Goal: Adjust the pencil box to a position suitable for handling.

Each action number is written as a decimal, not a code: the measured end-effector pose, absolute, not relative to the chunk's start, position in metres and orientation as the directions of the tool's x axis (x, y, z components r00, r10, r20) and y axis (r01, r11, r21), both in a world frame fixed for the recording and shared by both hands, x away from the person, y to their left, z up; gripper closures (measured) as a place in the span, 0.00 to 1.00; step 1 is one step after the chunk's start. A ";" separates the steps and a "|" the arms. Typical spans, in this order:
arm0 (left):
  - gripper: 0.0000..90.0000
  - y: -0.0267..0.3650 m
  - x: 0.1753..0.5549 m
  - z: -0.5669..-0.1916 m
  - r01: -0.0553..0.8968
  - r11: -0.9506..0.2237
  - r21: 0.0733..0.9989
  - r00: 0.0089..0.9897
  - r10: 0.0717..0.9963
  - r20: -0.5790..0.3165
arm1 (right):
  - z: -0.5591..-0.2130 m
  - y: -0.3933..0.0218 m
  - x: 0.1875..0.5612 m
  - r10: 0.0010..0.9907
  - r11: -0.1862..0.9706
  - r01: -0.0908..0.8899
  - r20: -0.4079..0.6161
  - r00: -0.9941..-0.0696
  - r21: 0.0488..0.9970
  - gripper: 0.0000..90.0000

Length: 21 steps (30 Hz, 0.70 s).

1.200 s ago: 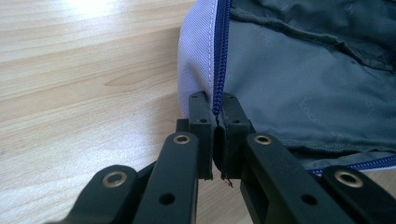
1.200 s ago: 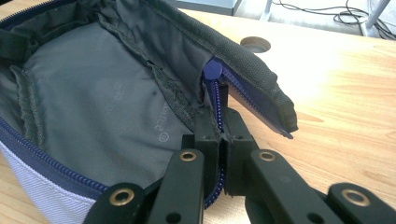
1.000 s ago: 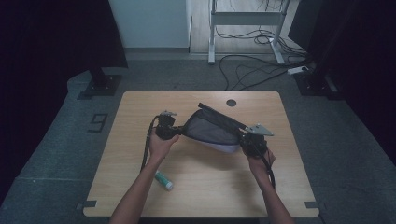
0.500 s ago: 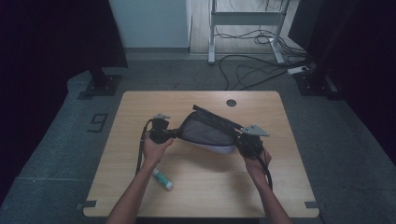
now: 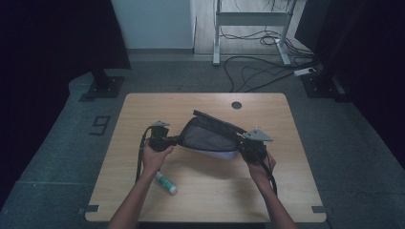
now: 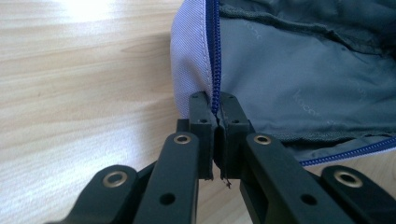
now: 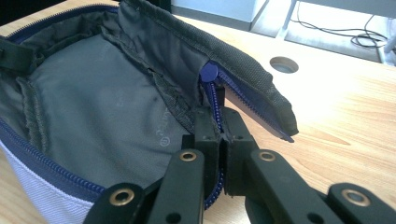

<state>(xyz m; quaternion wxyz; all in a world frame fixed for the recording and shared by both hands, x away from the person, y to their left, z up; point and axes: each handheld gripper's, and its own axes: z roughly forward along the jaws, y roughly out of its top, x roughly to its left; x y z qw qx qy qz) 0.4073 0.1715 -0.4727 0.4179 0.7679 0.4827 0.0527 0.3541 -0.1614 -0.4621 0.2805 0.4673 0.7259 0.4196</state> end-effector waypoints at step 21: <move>0.96 0.184 0.365 -0.488 0.696 -0.215 0.685 0.553 0.769 -0.320 | -0.483 -0.156 0.344 0.890 0.233 0.477 0.012 -0.456 0.848 0.95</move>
